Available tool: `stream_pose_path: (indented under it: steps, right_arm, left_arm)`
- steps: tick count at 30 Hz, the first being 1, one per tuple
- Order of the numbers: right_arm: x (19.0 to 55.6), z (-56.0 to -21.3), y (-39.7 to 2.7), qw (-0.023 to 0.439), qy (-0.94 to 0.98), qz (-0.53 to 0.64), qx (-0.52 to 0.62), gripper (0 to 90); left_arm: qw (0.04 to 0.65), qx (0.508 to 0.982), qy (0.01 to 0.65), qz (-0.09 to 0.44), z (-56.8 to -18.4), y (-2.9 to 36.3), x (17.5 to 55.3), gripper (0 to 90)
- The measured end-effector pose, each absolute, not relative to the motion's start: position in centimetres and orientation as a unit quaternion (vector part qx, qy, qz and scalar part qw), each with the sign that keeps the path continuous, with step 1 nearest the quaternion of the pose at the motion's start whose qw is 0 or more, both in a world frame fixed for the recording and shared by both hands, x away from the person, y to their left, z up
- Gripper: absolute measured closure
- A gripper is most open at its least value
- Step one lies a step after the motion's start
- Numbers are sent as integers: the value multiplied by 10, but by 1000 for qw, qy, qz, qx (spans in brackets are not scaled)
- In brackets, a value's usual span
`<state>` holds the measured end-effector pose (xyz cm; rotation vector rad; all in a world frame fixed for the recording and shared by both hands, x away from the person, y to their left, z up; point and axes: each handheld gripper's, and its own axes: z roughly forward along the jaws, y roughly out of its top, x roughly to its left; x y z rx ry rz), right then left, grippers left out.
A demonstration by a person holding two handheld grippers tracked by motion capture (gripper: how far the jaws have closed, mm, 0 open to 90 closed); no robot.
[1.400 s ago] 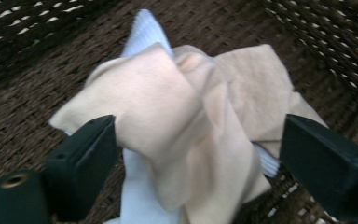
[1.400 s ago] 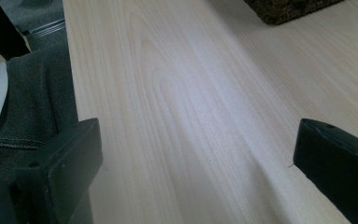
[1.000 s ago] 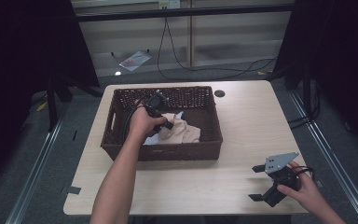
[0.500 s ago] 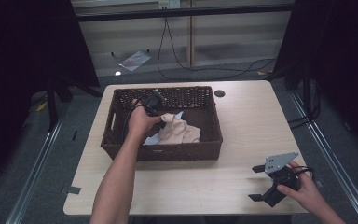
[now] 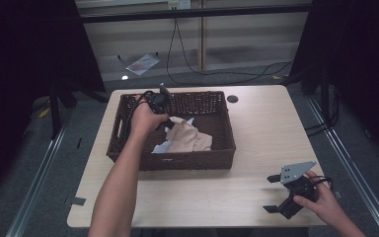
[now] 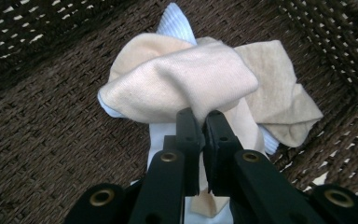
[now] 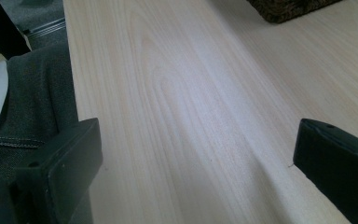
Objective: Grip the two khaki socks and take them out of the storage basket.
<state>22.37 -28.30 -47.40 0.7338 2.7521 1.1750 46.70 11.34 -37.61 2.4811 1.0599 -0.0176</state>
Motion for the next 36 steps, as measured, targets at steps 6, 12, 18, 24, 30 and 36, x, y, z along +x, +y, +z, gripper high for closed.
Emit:
stream_pose_path:
  steps: [6, 12, 18, 24, 30, 36]
  right_arm:
    - [224, -474, -283, 31, 893, 382, 237, 10]
    - [224, -474, -283, 30, 893, 381, 238, 9]
    - [224, -474, -283, 30, 893, 382, 237, 9]
    - [224, -474, -283, 31, 892, 383, 238, 9]
    - [224, -474, -283, 30, 893, 383, 236, 10]
    - [224, -474, -283, 30, 893, 382, 237, 10]
  left_arm:
    - [232, 893, 386, -11, -363, 118, 466, 859]
    - [228, 895, 383, -20, -350, 119, 463, 860]
    - [227, 896, 380, -34, -331, 121, 458, 860]
    - [233, 897, 372, -49, -320, 120, 453, 860]
    - [244, 900, 355, -64, -306, 116, 441, 860]
    - [243, 904, 344, -78, -300, 114, 434, 860]
